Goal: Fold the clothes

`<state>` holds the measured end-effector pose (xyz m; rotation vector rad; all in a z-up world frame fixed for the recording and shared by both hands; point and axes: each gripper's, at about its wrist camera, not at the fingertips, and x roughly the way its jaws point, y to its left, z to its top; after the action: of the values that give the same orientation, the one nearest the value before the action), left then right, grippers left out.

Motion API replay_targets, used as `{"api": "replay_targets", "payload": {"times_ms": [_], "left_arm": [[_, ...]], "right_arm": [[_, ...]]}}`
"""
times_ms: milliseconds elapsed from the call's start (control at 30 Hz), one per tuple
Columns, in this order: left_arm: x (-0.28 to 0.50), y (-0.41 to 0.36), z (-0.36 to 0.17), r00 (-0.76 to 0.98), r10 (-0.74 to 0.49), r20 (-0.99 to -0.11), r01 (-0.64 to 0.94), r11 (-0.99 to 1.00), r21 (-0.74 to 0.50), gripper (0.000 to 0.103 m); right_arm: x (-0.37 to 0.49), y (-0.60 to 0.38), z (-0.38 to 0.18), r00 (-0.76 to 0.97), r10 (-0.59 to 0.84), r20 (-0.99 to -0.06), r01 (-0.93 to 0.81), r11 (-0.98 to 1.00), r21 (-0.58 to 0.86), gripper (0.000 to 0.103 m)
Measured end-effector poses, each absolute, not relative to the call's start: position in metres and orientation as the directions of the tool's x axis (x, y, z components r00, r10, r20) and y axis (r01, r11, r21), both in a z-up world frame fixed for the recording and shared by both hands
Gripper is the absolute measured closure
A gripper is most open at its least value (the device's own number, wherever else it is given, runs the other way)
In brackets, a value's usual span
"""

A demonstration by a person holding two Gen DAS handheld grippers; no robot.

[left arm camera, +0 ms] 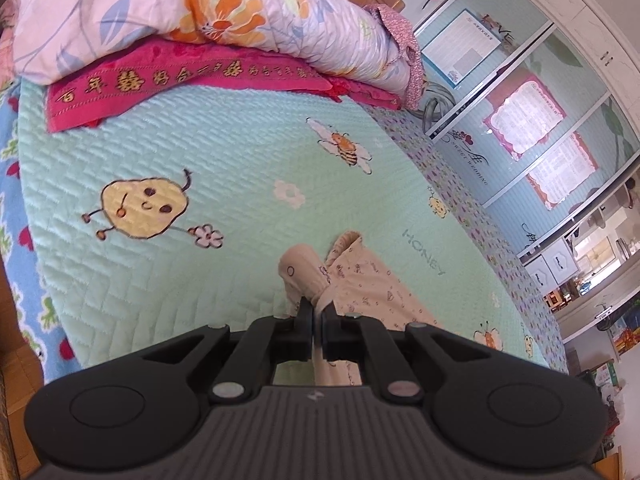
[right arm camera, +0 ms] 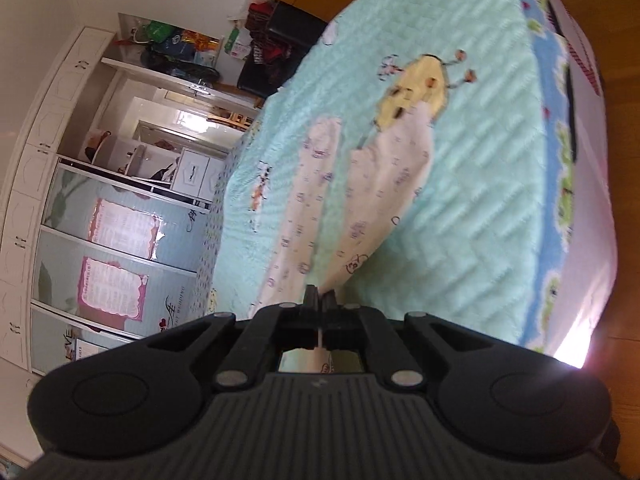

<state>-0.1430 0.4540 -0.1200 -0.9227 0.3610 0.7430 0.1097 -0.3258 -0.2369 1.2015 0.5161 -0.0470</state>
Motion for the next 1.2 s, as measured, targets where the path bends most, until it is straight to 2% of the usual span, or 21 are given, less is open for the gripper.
{"api": "replay_targets", "payload": {"times_ms": [400,700,867,933,1067,1200], "left_arm": [[-0.074,0.493,-0.086,0.713,0.432,-0.552,-0.699,0.369,-0.613,0.099],[0.032,0.526,-0.110,0.662,0.412,-0.626,-0.748,0.406,-0.524,0.099],[0.067,0.532,-0.125,0.667,0.385,-0.638,-0.742,0.423,-0.521,0.099],[0.068,0.531,-0.131,0.674,0.371,-0.639,-0.734,0.433,-0.523,0.099],[0.060,0.533,-0.137,0.676,0.374,-0.635,-0.734,0.423,-0.532,0.099],[0.052,0.533,-0.139,0.663,0.382,-0.644,-0.747,0.404,-0.528,0.099]], "right_arm": [[0.206,-0.311,-0.188,0.871,0.230,-0.434,0.331,0.379,0.864,0.101],[0.300,-0.289,-0.192,0.834,0.185,-0.519,0.399,0.446,0.801,0.102],[0.334,-0.278,-0.206,0.807,0.209,-0.552,0.387,0.520,0.761,0.102],[0.334,-0.276,-0.205,0.796,0.277,-0.538,0.312,0.574,0.757,0.096],[0.313,-0.278,-0.203,0.745,0.319,-0.586,0.256,0.675,0.692,0.070],[0.306,-0.282,-0.206,0.719,0.334,-0.609,0.273,0.670,0.690,0.068]]}}
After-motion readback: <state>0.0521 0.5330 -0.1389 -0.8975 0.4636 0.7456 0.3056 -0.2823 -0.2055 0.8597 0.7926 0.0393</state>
